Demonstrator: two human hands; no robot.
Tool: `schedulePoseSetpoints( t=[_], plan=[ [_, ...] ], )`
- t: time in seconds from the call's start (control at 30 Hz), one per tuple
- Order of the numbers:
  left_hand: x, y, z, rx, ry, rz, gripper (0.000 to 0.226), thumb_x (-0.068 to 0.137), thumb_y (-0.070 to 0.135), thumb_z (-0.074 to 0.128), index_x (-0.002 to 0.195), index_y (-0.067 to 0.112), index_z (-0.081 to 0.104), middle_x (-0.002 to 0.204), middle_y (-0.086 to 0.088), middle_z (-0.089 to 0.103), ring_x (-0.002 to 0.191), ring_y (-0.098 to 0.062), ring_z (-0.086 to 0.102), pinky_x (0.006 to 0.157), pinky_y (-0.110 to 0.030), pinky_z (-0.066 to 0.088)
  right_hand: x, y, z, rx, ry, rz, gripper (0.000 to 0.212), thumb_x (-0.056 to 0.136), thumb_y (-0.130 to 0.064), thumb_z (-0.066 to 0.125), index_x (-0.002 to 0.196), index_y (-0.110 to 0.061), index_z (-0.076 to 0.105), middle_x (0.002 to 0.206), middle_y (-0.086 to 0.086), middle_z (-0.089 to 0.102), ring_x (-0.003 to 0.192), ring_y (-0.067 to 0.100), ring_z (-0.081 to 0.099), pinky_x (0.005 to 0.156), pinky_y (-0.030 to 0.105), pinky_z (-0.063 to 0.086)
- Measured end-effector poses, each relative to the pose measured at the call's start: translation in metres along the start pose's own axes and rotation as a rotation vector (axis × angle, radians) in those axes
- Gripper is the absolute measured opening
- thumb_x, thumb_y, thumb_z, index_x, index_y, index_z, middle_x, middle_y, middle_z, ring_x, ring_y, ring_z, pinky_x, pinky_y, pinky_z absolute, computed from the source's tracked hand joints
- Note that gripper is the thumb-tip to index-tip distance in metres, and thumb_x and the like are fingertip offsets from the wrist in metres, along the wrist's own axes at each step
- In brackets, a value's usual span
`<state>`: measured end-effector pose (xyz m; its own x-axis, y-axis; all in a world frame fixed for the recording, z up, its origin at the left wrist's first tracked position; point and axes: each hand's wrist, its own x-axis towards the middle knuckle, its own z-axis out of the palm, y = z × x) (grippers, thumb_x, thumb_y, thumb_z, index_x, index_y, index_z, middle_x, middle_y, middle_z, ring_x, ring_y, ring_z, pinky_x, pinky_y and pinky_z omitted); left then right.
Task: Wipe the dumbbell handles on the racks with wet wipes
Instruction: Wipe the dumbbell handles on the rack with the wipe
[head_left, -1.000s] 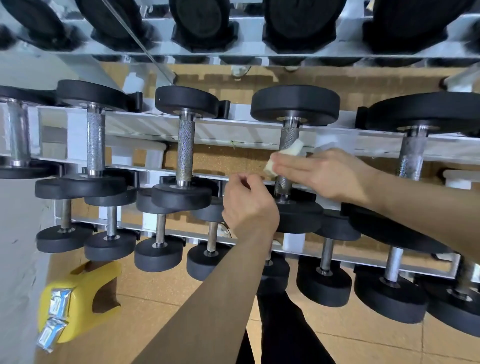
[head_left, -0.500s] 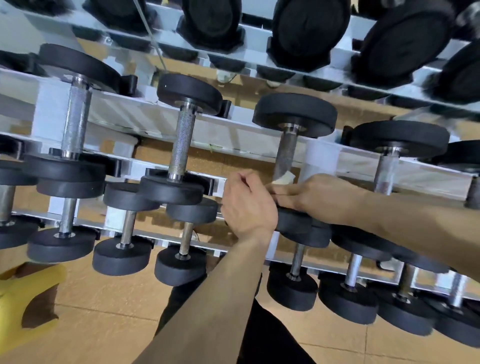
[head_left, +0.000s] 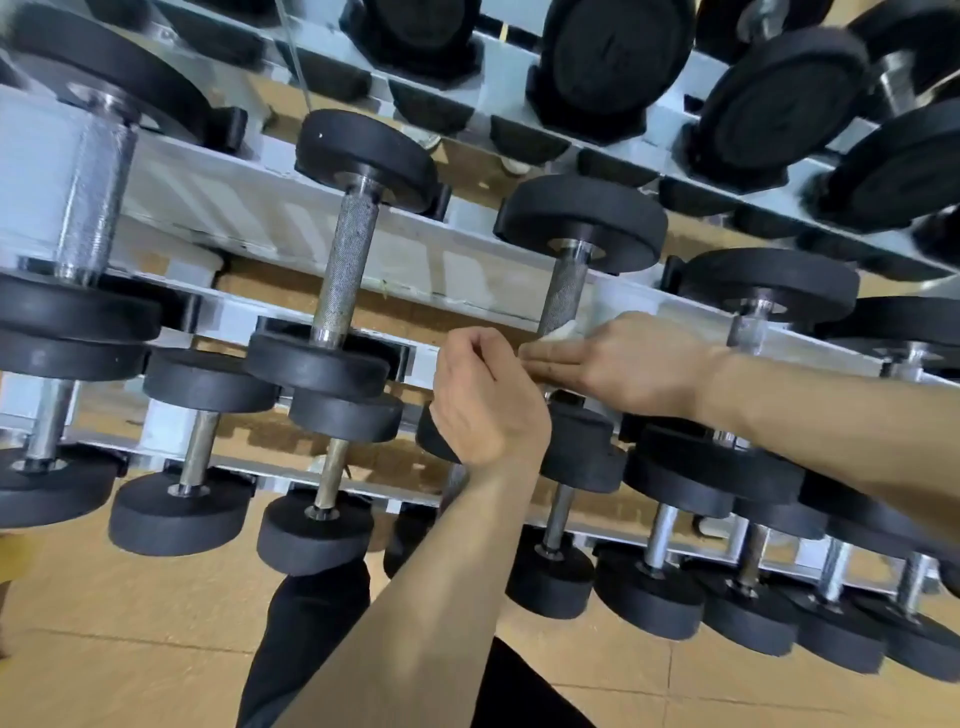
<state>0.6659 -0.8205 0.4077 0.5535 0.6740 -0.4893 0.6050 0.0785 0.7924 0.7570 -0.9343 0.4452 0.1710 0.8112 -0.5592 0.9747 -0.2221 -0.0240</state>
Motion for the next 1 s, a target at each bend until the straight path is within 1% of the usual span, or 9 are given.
schedulePoseSetpoints(
  t=[0.1, 0.17, 0.2, 0.37, 0.43, 0.53, 0.77, 0.9, 1.0],
  plan=[
    [0.0, -0.002, 0.001, -0.051, 0.03, 0.017, 0.022, 0.096, 0.036, 0.036, 0.088, 0.031, 0.056, 0.083, 0.013, 0.059, 0.081, -0.01, 0.057, 0.084, -0.047, 0.049, 0.002, 0.029, -0.012, -0.113, 0.222, 0.183, 0.067, 0.09, 0.001, 0.029, 0.155, -0.013, 0.039, 0.161, 0.006, 0.038, 0.088, 0.035, 0.072, 0.063, 0.04, 0.055],
    [-0.001, -0.005, 0.001, -0.102, 0.051, 0.05, 0.019, 0.097, 0.03, 0.038, 0.089, 0.028, 0.056, 0.082, 0.012, 0.058, 0.078, -0.009, 0.055, 0.081, -0.044, 0.048, 0.002, 0.026, -0.013, -0.12, 0.213, 0.24, 0.074, 0.084, 0.0, 0.022, 0.156, -0.012, 0.036, 0.164, 0.007, 0.032, 0.083, 0.035, 0.07, 0.058, 0.036, 0.048],
    [-0.001, -0.007, 0.001, -0.126, 0.064, 0.065, 0.02, 0.097, 0.03, 0.039, 0.09, 0.025, 0.056, 0.083, 0.012, 0.059, 0.079, -0.01, 0.055, 0.08, -0.043, 0.047, 0.001, 0.017, -0.004, -0.135, 0.161, 0.211, 0.075, 0.085, -0.001, 0.022, 0.158, -0.014, 0.032, 0.167, 0.004, 0.026, 0.086, 0.032, 0.07, 0.059, 0.032, 0.044],
    [0.0, -0.013, 0.003, -0.22, 0.107, 0.082, 0.024, 0.096, 0.031, 0.038, 0.095, 0.019, 0.059, 0.089, 0.008, 0.06, 0.086, -0.018, 0.056, 0.083, -0.046, 0.045, -0.012, -0.001, 0.018, -0.052, 0.22, -0.06, 0.046, 0.086, -0.009, 0.054, 0.129, -0.009, 0.069, 0.138, 0.005, 0.065, 0.041, 0.025, 0.055, 0.037, 0.025, 0.038],
    [-0.001, -0.012, 0.003, -0.225, 0.105, 0.085, 0.026, 0.097, 0.032, 0.037, 0.096, 0.018, 0.059, 0.088, 0.011, 0.057, 0.086, -0.017, 0.053, 0.082, -0.043, 0.044, -0.008, 0.018, 0.006, -0.133, 0.256, 0.006, 0.053, 0.075, 0.002, 0.062, 0.127, -0.008, 0.071, 0.134, 0.006, 0.067, 0.041, 0.024, 0.057, 0.036, 0.022, 0.036],
    [-0.002, -0.012, 0.004, -0.217, 0.102, 0.103, 0.027, 0.099, 0.031, 0.037, 0.096, 0.017, 0.059, 0.085, 0.015, 0.052, 0.085, -0.016, 0.052, 0.081, -0.041, 0.042, 0.001, 0.038, -0.014, -0.061, 0.293, 0.209, 0.054, 0.084, -0.004, 0.037, 0.128, -0.002, 0.068, 0.134, 0.015, 0.065, 0.046, 0.029, 0.063, 0.037, 0.025, 0.039],
    [0.0, -0.016, 0.004, -0.178, 0.098, 0.174, 0.024, 0.099, 0.029, 0.038, 0.095, 0.018, 0.058, 0.087, 0.007, 0.059, 0.083, -0.017, 0.055, 0.078, -0.042, 0.046, -0.025, 0.002, 0.027, -0.03, 0.319, 0.011, 0.061, 0.078, 0.007, 0.058, 0.137, -0.011, 0.063, 0.142, 0.004, 0.061, 0.043, 0.024, 0.052, 0.039, 0.027, 0.04],
    [0.003, -0.016, 0.005, -0.076, 0.087, 0.102, 0.022, 0.098, 0.034, 0.033, 0.093, 0.031, 0.054, 0.09, 0.011, 0.062, 0.087, -0.018, 0.06, 0.082, -0.047, 0.05, -0.016, 0.015, 0.031, 0.003, 0.503, 0.334, 0.064, 0.084, 0.002, 0.033, 0.135, -0.017, 0.065, 0.137, 0.001, 0.065, 0.042, 0.023, 0.053, 0.038, 0.024, 0.042],
    [0.004, -0.013, 0.006, 0.007, 0.066, 0.103, 0.031, 0.098, 0.035, 0.026, 0.098, 0.029, 0.056, 0.095, 0.009, 0.063, 0.091, -0.019, 0.06, 0.088, -0.047, 0.049, -0.006, -0.013, 0.042, 0.118, 0.651, 0.581, 0.06, 0.077, 0.008, 0.063, 0.132, -0.017, 0.067, 0.133, 0.005, 0.067, 0.05, 0.026, 0.063, 0.042, 0.024, 0.042]
  ],
)
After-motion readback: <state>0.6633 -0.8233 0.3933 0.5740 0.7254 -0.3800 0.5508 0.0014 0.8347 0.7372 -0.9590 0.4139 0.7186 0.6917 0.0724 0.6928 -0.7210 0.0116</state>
